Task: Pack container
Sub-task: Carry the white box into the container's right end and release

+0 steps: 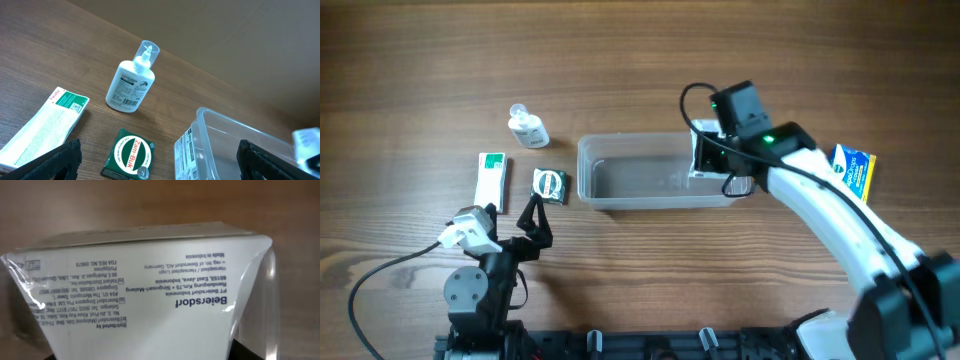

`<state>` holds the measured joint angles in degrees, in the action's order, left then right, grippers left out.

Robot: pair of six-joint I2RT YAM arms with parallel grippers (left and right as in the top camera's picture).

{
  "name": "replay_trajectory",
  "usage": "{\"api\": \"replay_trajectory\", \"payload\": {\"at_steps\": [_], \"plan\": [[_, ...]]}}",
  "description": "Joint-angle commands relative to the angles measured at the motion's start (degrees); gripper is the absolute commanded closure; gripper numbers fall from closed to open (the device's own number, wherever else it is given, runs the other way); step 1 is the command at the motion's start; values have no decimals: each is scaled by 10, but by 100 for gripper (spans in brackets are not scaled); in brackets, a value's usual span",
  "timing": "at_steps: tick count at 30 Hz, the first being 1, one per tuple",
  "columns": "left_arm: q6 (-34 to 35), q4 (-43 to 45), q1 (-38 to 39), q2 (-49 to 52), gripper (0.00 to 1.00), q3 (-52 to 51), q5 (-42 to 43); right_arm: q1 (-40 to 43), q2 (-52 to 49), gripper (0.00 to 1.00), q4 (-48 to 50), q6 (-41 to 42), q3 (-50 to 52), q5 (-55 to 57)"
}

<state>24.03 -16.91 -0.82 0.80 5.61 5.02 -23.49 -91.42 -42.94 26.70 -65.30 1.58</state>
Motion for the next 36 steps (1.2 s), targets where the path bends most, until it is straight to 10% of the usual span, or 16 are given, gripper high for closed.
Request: {"api": "replay_trajectory", "payload": {"at_steps": [1, 16, 18, 23, 36], "plan": [[-11, 2, -3, -5, 0, -4, -6, -2, -54, 38, -17, 33, 3, 10], [-12, 2, -3, -5, 0, -4, -6, -1, 32, 20, -28, -41, -23, 18], [-11, 2, -3, -5, 0, -4, -6, -1, 76, 25, -28, -44, -23, 25], [-11, 2, -3, -5, 0, -4, -6, -5, 97, 74, -17, -40, -9, -30], [-11, 2, -3, -5, 0, -4, -6, -11, -110, 92, 20, -55, 23, -30]]}}
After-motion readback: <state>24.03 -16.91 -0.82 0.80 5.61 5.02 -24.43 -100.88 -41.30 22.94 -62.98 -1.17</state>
